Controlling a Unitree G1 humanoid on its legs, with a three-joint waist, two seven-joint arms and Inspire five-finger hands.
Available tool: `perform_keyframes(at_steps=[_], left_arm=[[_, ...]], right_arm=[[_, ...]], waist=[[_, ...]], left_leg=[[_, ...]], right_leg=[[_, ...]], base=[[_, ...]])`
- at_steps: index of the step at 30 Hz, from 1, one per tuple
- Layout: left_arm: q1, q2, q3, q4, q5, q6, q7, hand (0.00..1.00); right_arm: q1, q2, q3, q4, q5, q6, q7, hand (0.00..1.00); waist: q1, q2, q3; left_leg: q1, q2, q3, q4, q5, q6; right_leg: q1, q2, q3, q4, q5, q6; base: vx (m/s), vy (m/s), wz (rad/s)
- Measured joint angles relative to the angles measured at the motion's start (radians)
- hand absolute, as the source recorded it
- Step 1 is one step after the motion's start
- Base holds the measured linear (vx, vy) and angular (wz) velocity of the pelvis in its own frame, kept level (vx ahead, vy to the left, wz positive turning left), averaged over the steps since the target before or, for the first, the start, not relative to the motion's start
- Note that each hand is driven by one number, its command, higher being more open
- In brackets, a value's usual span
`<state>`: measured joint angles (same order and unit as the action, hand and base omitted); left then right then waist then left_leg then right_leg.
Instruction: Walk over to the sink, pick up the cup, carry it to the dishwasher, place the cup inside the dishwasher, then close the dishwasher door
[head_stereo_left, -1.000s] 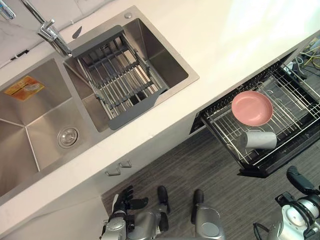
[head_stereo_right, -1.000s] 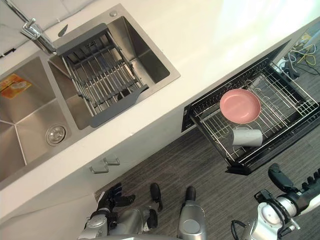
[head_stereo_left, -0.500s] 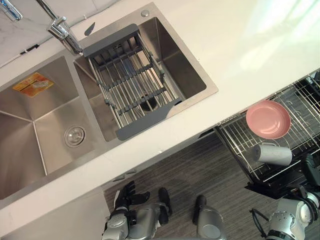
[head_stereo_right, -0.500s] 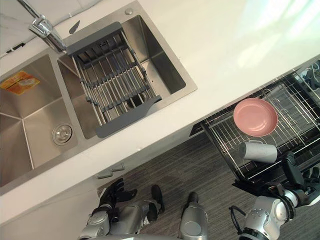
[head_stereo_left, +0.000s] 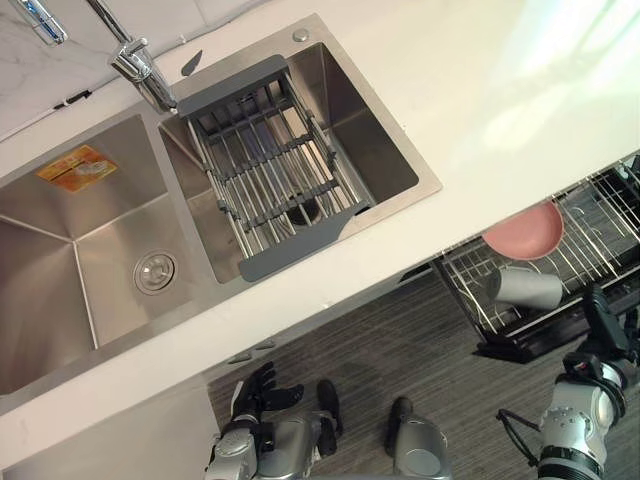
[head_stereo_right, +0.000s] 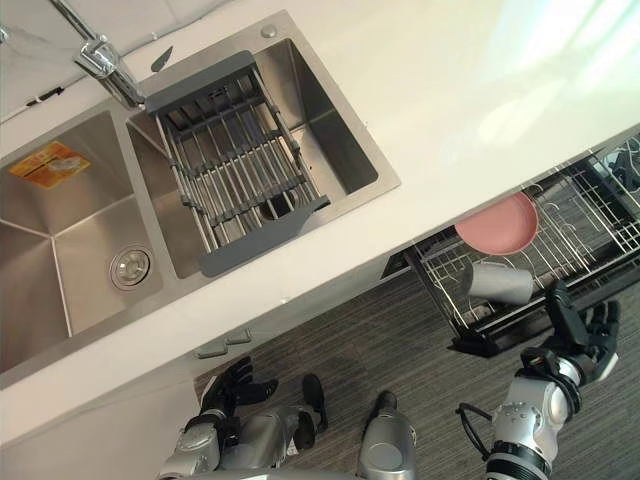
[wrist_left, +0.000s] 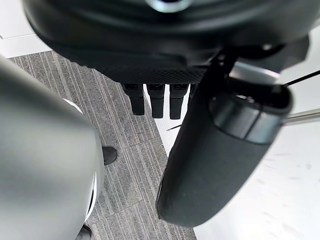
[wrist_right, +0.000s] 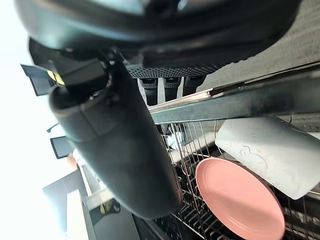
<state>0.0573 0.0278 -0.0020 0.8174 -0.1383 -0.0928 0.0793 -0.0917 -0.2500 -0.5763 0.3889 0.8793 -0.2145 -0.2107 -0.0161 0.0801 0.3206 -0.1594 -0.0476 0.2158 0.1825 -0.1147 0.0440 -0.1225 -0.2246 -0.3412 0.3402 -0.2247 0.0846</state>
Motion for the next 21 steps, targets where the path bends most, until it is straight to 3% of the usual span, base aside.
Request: perform_keyframes(at_steps=[9,21], left_arm=[[0.007,0.020,0.000,0.005,0.001,-0.004,-0.004,0.90],[0.024,0.029,-0.005,0.006,0.002,-0.015,-0.014,0.90]], right_arm=[[-0.173,-0.148,0.167,0.161,-0.013,0.028,0.053,0.90],[-0.453,-0.342,0.360,0.369,-0.137,0.107,0.074,0.90]], waist=[[0.000,0.003,0.002],[0.010,0.065,0.034]], left_leg=[[-0.049,-0.006,-0.042,0.000,0.044,-0.003],[-0.090,-0.011,-0.125,-0.055,0.129,-0.003]], right_leg=[[-0.005,0.010,-0.020,-0.047,0.002,-0.001],[-0.041,0.028,-0.051,-0.070,0.052,-0.024]], base=[[-0.07,-0.041,0.14],[-0.08,-0.009,0.10]])
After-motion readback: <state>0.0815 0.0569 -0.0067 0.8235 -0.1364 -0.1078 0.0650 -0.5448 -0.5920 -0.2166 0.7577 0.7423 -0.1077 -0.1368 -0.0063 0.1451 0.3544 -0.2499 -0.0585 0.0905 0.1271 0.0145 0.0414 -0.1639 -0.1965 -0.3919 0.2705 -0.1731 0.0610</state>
